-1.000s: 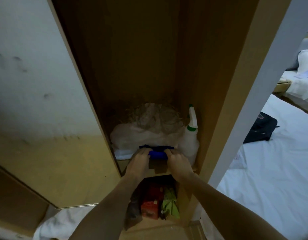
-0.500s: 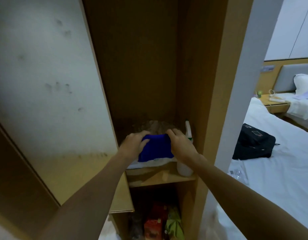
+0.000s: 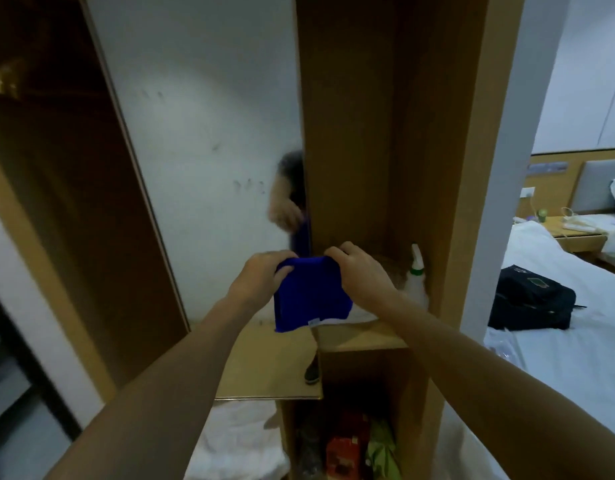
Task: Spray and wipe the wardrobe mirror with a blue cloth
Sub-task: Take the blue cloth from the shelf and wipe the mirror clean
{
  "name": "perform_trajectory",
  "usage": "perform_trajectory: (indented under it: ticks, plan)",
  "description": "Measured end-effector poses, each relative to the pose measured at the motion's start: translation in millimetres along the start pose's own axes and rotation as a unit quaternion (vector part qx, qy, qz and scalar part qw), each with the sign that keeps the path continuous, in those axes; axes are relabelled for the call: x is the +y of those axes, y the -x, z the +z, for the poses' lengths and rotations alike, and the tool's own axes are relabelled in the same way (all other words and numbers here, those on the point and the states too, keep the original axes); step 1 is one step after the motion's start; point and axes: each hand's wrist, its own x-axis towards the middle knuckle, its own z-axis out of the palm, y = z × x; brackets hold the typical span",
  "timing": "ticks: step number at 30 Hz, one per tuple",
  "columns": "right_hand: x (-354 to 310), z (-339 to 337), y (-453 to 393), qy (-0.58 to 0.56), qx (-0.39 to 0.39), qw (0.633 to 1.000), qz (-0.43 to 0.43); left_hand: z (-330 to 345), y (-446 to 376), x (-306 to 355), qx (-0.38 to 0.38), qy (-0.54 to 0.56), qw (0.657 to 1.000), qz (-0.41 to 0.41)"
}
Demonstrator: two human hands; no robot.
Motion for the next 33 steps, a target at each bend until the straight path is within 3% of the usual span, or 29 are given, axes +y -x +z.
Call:
perform_trajectory:
  ticks: [8,14,18,21,27,33]
  plan:
    - [-115,17,-33,-0.023,0.001,0.997,-0.080,-96,88,-54,0.038,-0.005,0.998,-0.044]
    - [-157,35,-67,-0.065,0.039,0.989,-0.128,-138,102,-88,0.064,-0.030,0.996,-0.062]
    - [-162,32,-99,-0.079,0.078,0.985,-0.135,-155,80,-101,0.095,-0.027,0.993,-0.072]
    - [-154,17,-124,-0.131,0.112,0.979,-0.110,-167,50,-103,0.163,-0.002,0.983,-0.084]
    - [-135,-34,-178,-0.161,0.170,0.966,-0.106,-200,-19,-100,0.252,-0.004,0.967,-0.027]
    - [-137,-85,-247,-0.099,0.258,0.953,-0.127,-253,-84,-104,0.312,-0.017,0.949,0.032]
